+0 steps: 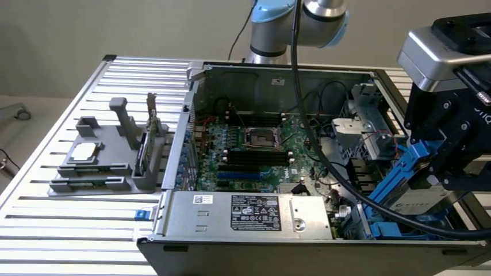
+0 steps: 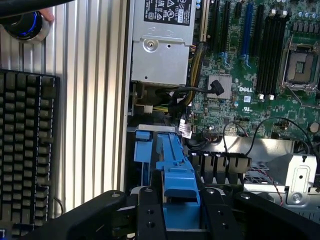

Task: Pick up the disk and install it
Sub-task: 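Pick up the disk, then insert the disk into the insertion slot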

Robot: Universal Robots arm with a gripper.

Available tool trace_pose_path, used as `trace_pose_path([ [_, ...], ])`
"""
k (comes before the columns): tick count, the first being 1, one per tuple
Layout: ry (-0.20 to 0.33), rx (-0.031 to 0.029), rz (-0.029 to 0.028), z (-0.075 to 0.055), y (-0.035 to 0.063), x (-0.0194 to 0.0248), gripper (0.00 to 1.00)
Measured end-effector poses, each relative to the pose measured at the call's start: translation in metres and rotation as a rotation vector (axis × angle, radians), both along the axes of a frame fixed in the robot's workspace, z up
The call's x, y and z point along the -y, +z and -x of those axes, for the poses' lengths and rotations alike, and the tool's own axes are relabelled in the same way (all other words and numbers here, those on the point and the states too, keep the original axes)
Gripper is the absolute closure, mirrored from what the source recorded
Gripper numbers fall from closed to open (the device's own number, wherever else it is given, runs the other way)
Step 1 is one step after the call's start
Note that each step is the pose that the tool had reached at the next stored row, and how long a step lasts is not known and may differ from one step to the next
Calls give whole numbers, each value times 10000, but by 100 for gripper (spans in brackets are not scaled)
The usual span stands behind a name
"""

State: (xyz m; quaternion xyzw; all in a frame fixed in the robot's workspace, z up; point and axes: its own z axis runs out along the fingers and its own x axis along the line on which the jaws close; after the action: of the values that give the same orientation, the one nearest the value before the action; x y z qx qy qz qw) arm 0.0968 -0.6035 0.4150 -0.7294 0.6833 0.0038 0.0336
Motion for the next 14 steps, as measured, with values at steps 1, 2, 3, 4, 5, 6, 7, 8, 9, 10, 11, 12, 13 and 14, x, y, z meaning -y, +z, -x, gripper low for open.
trace_pose_path([
  [1,0,0,-1,0,0,0,67],
  [2,0,0,-1,0,0,0,67],
  [3,0,0,-2,0,0,0,67],
  [4,0,0,-2,0,0,0,67],
  [5,0,0,-4,0,0,0,67],
  [6,0,0,-4,0,0,0,67],
  [7,0,0,-5,0,0,0,67],
  [8,0,0,-6,0,0,0,67],
  [9,0,0,-7,0,0,0,67],
  [10,0,0,-7,0,0,0,67],
  [11,1,0,-11,0,-1,0,67],
  [12,2,2,-17,-1,-2,-1,66],
  [13,2,0,-11,-1,-1,0,66],
  [14,1,0,-10,0,0,0,60],
])
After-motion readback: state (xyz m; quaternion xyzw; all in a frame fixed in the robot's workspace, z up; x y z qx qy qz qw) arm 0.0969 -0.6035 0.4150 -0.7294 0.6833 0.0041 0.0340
